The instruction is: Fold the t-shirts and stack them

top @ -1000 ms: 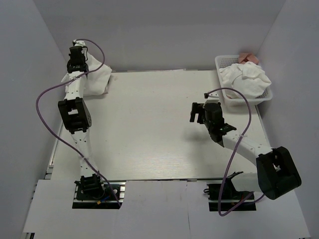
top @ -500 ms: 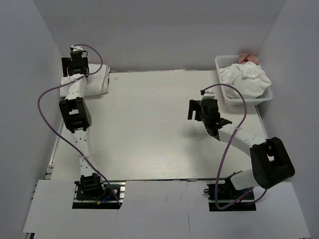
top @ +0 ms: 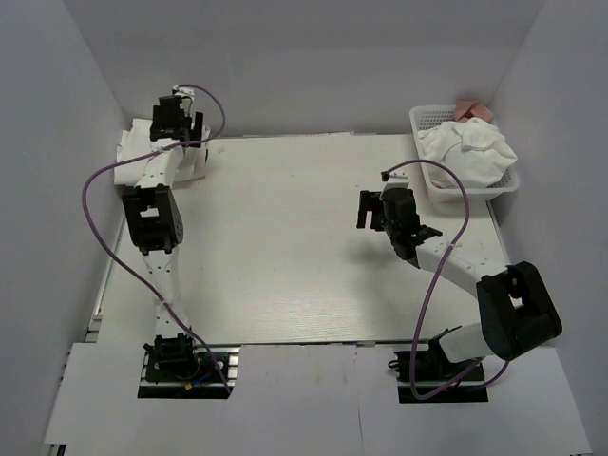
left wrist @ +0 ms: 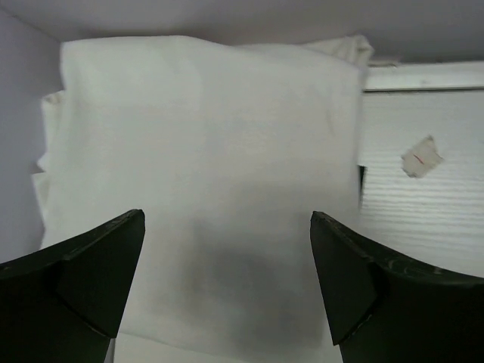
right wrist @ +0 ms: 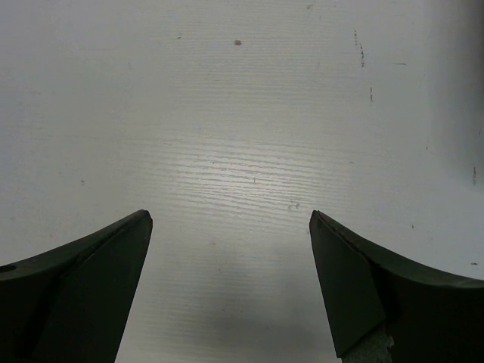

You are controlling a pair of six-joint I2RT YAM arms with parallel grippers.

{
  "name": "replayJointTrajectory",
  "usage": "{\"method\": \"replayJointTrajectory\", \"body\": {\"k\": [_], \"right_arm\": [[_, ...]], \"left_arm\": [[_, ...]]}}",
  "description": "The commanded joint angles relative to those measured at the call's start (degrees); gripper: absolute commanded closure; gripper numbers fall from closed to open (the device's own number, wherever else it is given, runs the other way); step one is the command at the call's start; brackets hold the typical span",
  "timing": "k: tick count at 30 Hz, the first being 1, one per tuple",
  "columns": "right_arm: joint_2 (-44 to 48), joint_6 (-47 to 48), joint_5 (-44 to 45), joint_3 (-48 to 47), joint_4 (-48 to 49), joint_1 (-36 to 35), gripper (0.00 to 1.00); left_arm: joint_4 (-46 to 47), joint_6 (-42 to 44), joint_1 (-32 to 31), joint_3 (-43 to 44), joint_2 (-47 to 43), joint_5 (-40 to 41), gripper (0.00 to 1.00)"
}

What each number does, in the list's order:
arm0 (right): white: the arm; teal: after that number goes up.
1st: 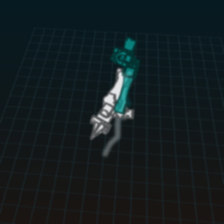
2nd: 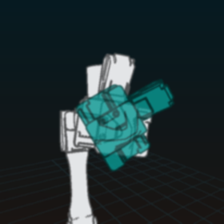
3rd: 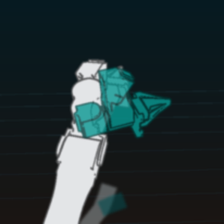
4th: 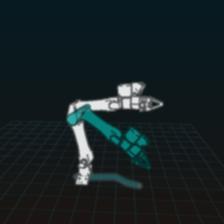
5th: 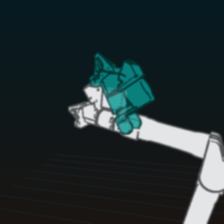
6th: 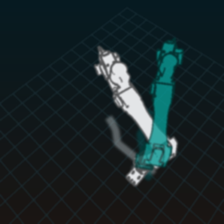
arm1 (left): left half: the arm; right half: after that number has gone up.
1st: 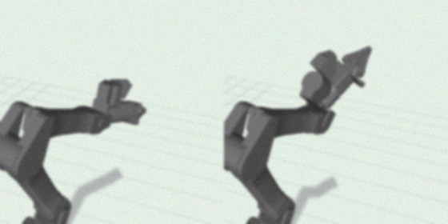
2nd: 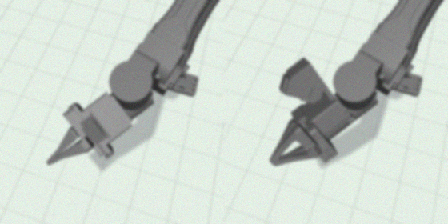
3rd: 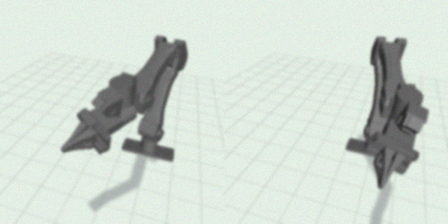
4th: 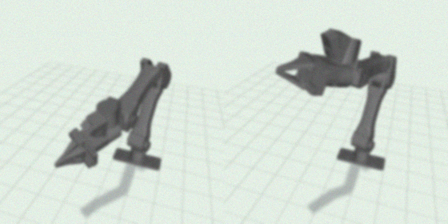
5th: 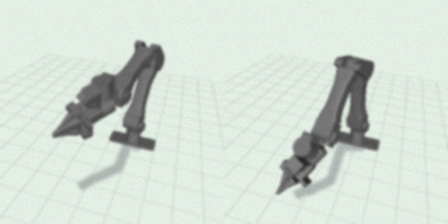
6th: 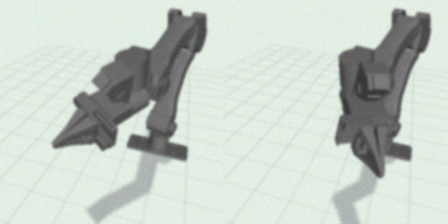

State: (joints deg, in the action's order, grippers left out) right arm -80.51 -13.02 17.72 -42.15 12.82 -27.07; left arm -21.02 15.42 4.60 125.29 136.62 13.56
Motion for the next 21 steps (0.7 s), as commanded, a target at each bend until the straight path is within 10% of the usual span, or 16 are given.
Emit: {"method": "replayJointTrajectory", "body": {"k": [1, 21], "right_arm": [[0.18, 0.62, 1.62, -0.21, -0.16, -0.09, 0.1], [-3.51, 0.97, 3.12, -2.14, -2.1, -0.08, 0.1]], "left_arm": [[-0.7, 3.3, -2.92, -0.67, -1.35, -0.55, 0.0], [2.74, 4.0, -4.25, -4.09, 2.95, 10.0, 0.09]]}}
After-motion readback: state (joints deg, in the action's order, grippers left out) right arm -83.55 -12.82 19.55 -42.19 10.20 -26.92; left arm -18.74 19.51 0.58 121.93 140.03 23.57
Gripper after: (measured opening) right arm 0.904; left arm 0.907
